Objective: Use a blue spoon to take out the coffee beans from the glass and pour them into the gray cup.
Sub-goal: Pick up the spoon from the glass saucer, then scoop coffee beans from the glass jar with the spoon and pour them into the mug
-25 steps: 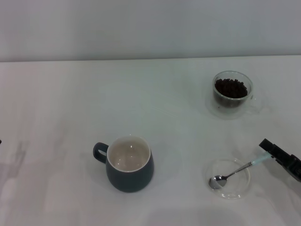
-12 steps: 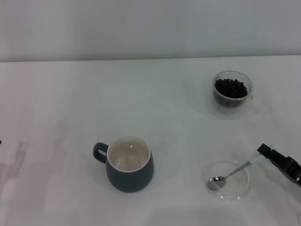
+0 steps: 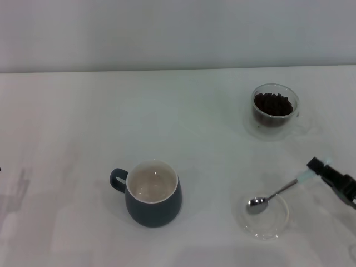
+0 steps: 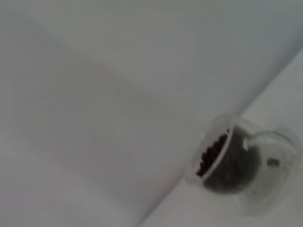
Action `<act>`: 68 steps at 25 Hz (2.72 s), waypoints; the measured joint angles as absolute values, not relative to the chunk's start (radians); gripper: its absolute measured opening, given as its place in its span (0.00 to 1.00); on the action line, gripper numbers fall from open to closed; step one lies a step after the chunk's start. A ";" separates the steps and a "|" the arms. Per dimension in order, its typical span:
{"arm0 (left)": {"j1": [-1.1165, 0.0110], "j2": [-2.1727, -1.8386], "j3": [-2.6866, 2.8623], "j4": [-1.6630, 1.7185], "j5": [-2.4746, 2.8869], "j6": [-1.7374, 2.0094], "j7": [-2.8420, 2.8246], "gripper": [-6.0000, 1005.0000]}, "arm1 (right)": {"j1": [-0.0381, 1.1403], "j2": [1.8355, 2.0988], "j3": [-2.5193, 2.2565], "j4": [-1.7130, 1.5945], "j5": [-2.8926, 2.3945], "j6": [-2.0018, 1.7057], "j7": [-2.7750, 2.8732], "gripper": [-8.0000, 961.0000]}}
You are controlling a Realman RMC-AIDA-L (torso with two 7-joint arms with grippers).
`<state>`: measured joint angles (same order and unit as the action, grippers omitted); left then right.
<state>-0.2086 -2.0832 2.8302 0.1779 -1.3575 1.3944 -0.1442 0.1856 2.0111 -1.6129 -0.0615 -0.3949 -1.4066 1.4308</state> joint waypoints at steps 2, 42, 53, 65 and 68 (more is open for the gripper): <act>-0.208 -2.083 2.830 0.178 -1.357 1.394 -0.144 0.86 | 0.186 2.011 -1.608 -0.072 -0.383 -1.416 1.432 0.16; -0.225 -2.083 2.830 0.184 -1.367 1.382 -0.144 0.86 | 0.364 1.988 -1.390 -0.401 -0.502 -1.061 0.655 0.16; -0.227 -2.083 2.830 0.178 -1.367 1.381 -0.144 0.86 | 0.352 1.987 -1.381 -0.396 -0.502 -1.041 0.652 0.16; -0.227 -2.082 2.830 0.176 -1.370 1.380 -0.143 0.86 | 0.337 2.002 -1.384 -0.384 -0.496 -1.032 0.821 0.16; -0.227 -2.082 2.830 0.169 -1.370 1.380 -0.141 0.86 | 0.338 2.002 -1.381 -0.370 -0.495 -1.024 0.910 0.16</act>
<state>-0.2269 -2.0815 2.8302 0.1692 -1.3699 1.3805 -0.1407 0.3379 2.0018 -1.3808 -0.3703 -0.4955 -1.0237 0.9099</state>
